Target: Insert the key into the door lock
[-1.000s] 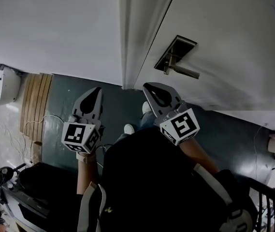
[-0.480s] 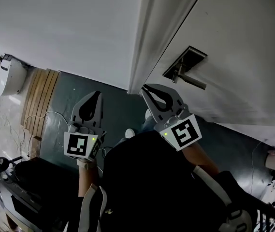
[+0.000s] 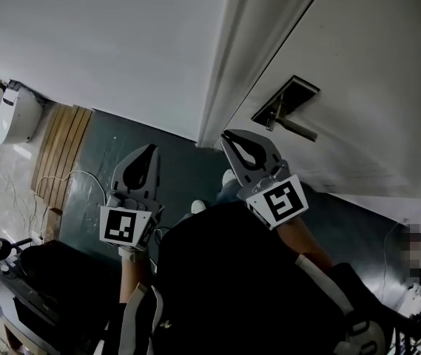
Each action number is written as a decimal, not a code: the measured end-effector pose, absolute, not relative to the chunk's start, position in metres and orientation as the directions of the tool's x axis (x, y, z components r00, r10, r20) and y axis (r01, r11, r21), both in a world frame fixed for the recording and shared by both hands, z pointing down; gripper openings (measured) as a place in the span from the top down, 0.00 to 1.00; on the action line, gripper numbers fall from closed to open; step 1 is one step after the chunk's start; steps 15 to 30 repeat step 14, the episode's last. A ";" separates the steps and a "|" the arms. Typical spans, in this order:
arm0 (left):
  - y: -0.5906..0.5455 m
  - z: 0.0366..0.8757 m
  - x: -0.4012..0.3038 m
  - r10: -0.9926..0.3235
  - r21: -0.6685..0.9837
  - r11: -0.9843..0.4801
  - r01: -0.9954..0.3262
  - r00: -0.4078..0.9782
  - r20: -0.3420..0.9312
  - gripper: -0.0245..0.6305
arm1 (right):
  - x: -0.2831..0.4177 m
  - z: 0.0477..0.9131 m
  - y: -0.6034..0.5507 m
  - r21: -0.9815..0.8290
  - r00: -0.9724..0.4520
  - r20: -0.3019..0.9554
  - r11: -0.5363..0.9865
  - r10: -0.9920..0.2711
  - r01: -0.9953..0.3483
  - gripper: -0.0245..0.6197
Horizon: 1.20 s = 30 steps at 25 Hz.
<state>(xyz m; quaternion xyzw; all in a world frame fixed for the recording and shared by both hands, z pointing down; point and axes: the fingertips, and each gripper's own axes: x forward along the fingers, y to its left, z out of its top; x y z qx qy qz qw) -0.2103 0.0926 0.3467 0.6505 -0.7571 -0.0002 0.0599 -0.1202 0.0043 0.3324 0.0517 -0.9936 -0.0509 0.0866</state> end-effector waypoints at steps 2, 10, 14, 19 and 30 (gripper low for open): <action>0.093 0.348 -0.208 -0.986 0.082 0.147 -0.986 -0.139 0.096 0.95 | -0.118 0.334 0.004 0.105 -0.977 0.174 0.989 -0.121 -0.103 0.94; 0.087 0.356 -0.194 -0.992 0.084 0.099 -0.992 -0.091 0.086 0.95 | -0.104 0.337 0.005 0.117 -0.971 0.190 0.985 -0.144 -0.124 0.94; 0.081 0.357 -0.189 -0.994 0.073 0.091 -0.993 -0.087 0.066 0.95 | -0.097 0.337 0.003 0.125 -0.970 0.190 0.984 -0.152 -0.130 0.94; 0.081 0.357 -0.189 -0.994 0.073 0.091 -0.993 -0.087 0.066 0.95 | -0.097 0.337 0.003 0.125 -0.970 0.190 0.984 -0.152 -0.130 0.94; 0.081 0.357 -0.189 -0.994 0.073 0.091 -0.993 -0.087 0.066 0.95 | -0.097 0.337 0.003 0.125 -0.970 0.190 0.984 -0.152 -0.130 0.94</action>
